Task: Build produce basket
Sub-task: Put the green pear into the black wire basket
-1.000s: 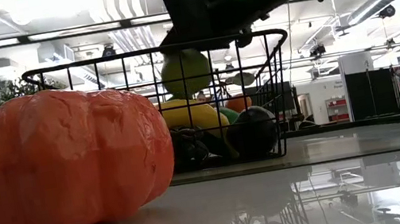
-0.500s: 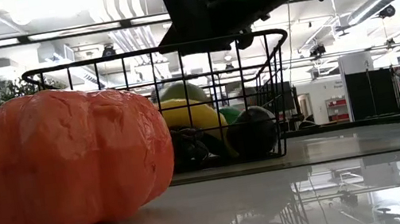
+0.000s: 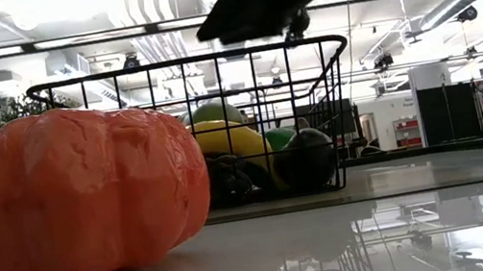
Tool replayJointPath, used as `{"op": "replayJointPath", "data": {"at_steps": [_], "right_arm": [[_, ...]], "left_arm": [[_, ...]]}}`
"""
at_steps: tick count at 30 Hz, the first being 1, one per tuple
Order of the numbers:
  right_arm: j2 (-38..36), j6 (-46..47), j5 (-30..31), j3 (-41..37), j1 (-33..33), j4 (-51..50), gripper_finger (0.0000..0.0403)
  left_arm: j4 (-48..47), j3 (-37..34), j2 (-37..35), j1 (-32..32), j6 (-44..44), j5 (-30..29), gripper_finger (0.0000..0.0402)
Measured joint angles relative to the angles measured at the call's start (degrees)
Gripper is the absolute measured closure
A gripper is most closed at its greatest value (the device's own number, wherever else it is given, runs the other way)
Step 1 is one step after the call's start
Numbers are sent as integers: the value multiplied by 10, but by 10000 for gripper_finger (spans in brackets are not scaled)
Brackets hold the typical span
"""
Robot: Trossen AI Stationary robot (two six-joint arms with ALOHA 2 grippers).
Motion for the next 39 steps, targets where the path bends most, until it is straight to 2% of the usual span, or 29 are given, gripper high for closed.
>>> {"op": "replayJointPath", "data": {"at_steps": [4, 8, 11, 14, 17, 19, 24, 26, 32, 39], "right_arm": [[-51, 1, -1, 0, 10, -85, 190], [-104, 19, -7, 0, 18, -169, 216], [-135, 31, -7, 0, 20, -218, 237], [-155, 38, -8, -1, 20, -253, 257], [-165, 37, -7, -1, 20, -270, 274], [-168, 36, -7, -1, 20, -276, 283], [-167, 35, -7, -1, 20, -290, 302], [-164, 35, -7, -1, 20, -297, 308], [-161, 36, -5, -2, 20, -310, 323], [-161, 39, -5, -7, 20, -310, 334]], "left_arm": [[-116, 1, 0, 0, -97, 1, 153], [-204, 2, 0, 3, -181, 1, 184], [-214, 3, 9, 10, -203, 1, 231], [-226, 10, 29, 22, -204, 9, 294], [-264, 31, 62, 43, -218, 55, 366], [-297, 51, 89, 60, -232, 98, 391], [-448, 115, 156, 83, -267, 109, 400], [-481, 137, 181, 90, -274, 109, 401], [-506, 173, 235, 102, -267, 109, 401], [-499, 191, 257, 109, -257, 108, 401]]}}
